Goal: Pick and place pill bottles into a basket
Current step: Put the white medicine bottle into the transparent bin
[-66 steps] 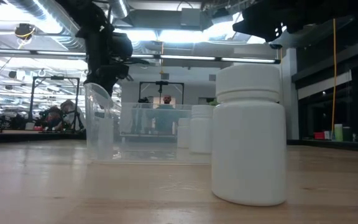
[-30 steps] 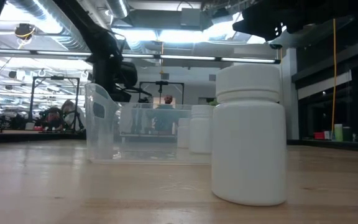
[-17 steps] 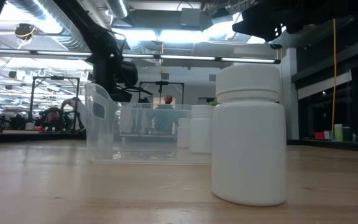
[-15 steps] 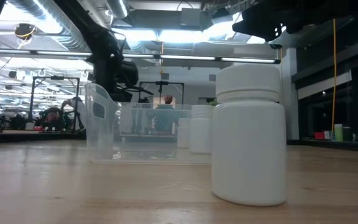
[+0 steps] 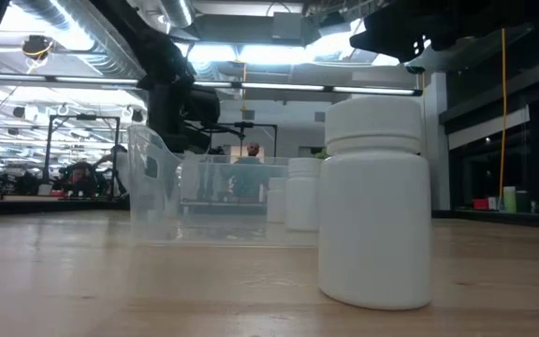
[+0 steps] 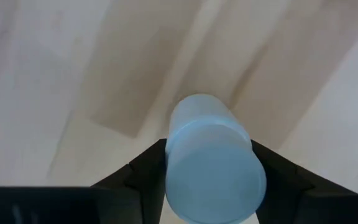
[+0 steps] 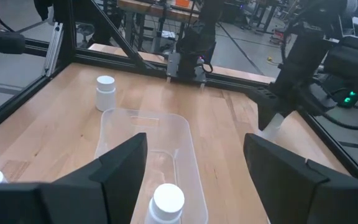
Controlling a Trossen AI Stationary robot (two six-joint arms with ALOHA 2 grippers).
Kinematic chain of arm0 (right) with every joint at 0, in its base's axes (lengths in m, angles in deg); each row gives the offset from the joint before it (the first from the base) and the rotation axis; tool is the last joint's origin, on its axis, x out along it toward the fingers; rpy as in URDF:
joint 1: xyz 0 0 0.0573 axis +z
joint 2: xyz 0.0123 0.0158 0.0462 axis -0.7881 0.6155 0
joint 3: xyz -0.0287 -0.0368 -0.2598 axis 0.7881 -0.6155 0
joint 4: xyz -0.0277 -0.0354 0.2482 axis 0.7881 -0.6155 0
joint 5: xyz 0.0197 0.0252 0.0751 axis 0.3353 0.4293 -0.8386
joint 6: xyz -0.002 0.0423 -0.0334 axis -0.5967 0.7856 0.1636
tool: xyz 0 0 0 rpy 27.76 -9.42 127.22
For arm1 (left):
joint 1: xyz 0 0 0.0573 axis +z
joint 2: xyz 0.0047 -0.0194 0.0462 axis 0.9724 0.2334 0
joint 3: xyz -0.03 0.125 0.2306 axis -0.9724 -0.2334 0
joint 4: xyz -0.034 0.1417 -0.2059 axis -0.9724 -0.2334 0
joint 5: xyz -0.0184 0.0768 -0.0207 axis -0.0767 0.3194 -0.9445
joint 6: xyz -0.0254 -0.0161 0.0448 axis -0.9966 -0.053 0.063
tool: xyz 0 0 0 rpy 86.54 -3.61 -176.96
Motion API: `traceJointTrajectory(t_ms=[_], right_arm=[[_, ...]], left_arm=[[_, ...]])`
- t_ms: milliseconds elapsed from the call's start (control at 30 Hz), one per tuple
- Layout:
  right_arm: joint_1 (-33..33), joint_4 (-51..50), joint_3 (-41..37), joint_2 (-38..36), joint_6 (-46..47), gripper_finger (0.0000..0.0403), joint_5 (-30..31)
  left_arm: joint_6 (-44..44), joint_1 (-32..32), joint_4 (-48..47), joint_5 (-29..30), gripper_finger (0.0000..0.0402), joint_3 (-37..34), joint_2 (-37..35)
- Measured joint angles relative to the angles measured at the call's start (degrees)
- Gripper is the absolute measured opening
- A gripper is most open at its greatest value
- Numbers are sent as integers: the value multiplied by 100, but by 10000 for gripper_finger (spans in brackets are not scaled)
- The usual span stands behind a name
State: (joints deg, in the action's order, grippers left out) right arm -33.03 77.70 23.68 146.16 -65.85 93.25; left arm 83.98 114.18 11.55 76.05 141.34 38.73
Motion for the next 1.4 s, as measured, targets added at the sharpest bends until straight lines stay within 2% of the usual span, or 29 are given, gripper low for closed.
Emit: traceJointTrajectory(t_ms=[233,400,667,967,1167,1400], right_arm=[[0,0,0,2,0,271,0],[0,0,0,2,0,271,0],[0,-2,0,4,0,271,0],[0,11,-2,4,0,271,0],[0,47,-1,4,0,271,0],[0,119,-2,4,-26,271,0]], left_arm=[[64,-545,-6,-2,175,0,-42],[92,-871,-5,16,175,0,-345],[-113,-1347,-27,29,175,0,-1310],[-474,-2373,2,-187,175,0,-2312],[-793,-3248,160,-184,175,0,-2368],[-942,-4080,484,-177,175,235,-1975]])
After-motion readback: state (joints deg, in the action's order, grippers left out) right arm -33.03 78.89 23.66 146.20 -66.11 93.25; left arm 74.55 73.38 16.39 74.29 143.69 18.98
